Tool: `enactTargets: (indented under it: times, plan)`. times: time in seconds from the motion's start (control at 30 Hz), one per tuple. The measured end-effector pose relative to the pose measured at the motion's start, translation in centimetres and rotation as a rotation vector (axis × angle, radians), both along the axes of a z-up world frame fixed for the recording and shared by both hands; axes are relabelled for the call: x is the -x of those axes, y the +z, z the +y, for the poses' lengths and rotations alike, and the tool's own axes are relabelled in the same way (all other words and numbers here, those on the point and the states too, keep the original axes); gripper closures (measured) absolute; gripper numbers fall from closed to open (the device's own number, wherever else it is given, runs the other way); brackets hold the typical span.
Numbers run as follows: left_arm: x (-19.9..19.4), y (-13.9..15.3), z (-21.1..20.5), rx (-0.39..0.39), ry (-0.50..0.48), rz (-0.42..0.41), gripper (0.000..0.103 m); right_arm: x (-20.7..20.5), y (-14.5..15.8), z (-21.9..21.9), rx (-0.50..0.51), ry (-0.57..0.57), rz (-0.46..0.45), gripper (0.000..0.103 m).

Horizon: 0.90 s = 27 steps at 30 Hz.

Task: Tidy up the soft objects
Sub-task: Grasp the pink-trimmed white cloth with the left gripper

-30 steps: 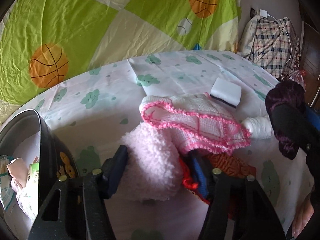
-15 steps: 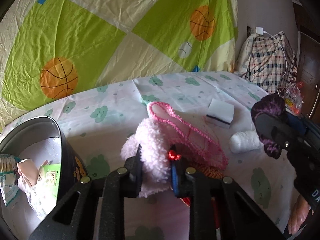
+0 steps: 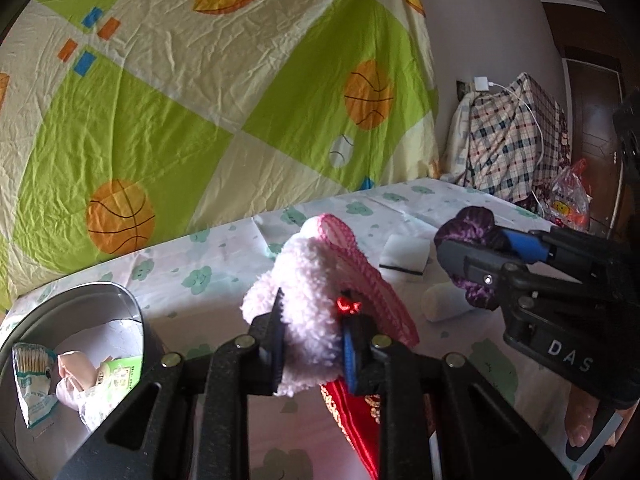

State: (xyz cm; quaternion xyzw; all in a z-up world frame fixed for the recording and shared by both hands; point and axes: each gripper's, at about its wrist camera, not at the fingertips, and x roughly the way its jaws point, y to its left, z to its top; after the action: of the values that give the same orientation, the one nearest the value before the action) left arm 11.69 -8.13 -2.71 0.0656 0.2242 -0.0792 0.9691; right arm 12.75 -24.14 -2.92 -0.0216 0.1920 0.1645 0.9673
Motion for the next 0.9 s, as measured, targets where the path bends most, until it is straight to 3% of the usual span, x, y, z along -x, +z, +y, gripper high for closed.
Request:
enactTargets:
  times: [0.13, 0.23, 0.3, 0.4, 0.43, 0.57, 0.73, 0.9]
  plan:
    - [-1.2, -0.8, -2.0, -0.056, -0.129, 0.097, 0.082, -0.4, -0.1, -0.5, -0.015, -0.028, 0.023, 0.067]
    - [-2.5, -1.4, -2.8, -0.068, -0.145, 0.172, 0.082, -0.4, -0.1, -0.5, -0.015, -0.031, 0.023, 0.066]
    - [-3.1, -1.7, -2.7, -0.047, -0.138, 0.212, 0.065, -0.4, -0.1, -0.7, -0.016, -0.031, 0.019, 0.067]
    - [-2.6, -1.5, -2.4, -0.039, -0.102, 0.185, 0.030, -0.4, -0.1, -0.7, -0.018, -0.031, 0.020, 0.067]
    - [-2.2, -1.4, -2.3, -0.041, -0.095, 0.161, 0.027, -0.4, -0.1, -0.8, -0.021, -0.031, 0.018, 0.067]
    - [-1.2, -0.9, -2.3, -0.059, -0.094, 0.095, 0.025, -0.3, -0.1, -0.8, -0.024, -0.032, 0.013, 0.067]
    - [-2.3, -1.1, -2.4, -0.082, -0.062, 0.122, 0.022, -0.2, 0.0, -0.9, -0.028, -0.033, 0.010, 0.067]
    - [-3.3, -0.8, -2.3, -0.097, -0.003, 0.111, 0.010, -0.2, 0.1, -1.1, -0.036, -0.034, 0.005, 0.067]
